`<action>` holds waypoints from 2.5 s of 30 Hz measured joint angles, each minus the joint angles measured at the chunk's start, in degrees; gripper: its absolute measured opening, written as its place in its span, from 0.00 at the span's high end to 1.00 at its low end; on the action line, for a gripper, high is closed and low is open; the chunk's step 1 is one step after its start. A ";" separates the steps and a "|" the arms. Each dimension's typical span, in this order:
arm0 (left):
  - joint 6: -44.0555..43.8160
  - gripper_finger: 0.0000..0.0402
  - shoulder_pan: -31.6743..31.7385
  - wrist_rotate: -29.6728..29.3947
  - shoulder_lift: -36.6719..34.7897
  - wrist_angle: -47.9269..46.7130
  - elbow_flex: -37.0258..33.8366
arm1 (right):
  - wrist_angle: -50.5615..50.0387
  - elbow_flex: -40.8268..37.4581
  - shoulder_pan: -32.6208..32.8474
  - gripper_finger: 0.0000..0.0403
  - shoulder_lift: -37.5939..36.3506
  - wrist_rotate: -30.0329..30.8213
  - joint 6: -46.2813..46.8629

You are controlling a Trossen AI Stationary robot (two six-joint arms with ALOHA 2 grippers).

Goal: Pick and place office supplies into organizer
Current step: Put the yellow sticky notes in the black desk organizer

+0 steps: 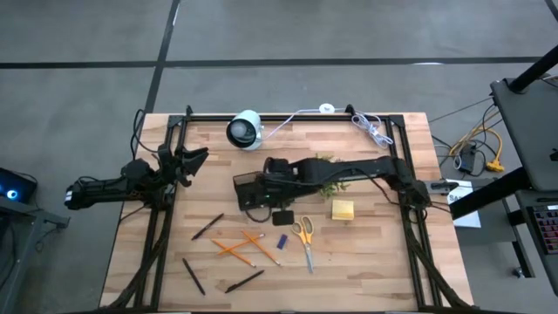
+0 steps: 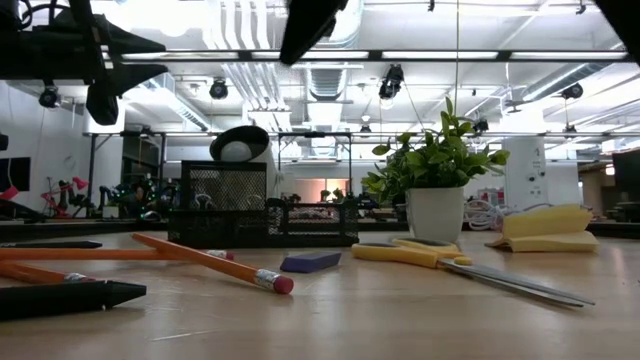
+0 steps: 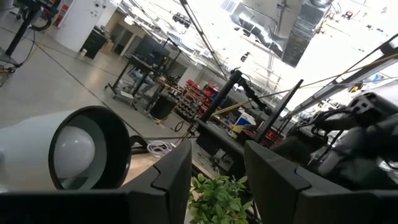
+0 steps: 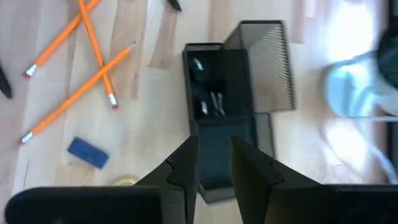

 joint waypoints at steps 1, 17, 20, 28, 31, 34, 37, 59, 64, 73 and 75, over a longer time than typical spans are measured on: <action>0.00 0.67 -0.01 0.00 0.00 0.00 -0.01 | -0.53 -0.46 0.23 0.82 -1.17 0.72 0.00; 0.00 0.67 0.01 0.02 0.02 -0.04 0.00 | 13.70 -28.07 5.76 0.82 -31.70 6.47 6.08; 0.16 0.67 -0.02 0.02 0.02 -0.04 0.00 | 15.39 -37.23 7.45 0.82 -37.91 9.66 10.31; 0.33 0.67 -0.01 0.00 0.02 -0.04 0.00 | 15.58 -57.71 10.96 0.82 -49.92 8.94 28.48; 0.37 0.67 0.00 0.01 0.02 -0.07 0.00 | 17.31 -64.74 13.16 0.81 -52.85 7.74 33.10; 0.37 0.67 -0.02 0.00 0.02 -0.07 0.00 | 21.15 -71.27 15.58 0.77 -54.93 6.72 34.86; 0.37 0.67 -0.02 0.00 0.02 -0.07 0.00 | 24.84 -76.75 18.05 0.70 -55.56 5.84 32.61; 0.42 0.67 0.01 -0.07 0.83 -0.74 -0.02 | 33.48 -92.28 21.31 0.27 -48.86 5.90 29.90; 0.35 0.67 -0.01 -0.07 0.92 -1.44 -0.02 | 35.08 -92.58 21.09 0.29 -44.95 7.62 29.28; 0.29 0.67 0.00 -0.07 0.92 -1.36 -0.02 | 37.15 -92.46 20.56 0.31 -38.70 9.11 28.40; 0.27 0.67 -0.01 -0.07 0.92 -1.36 -0.02 | 37.82 -92.26 20.44 0.32 -37.82 9.52 27.53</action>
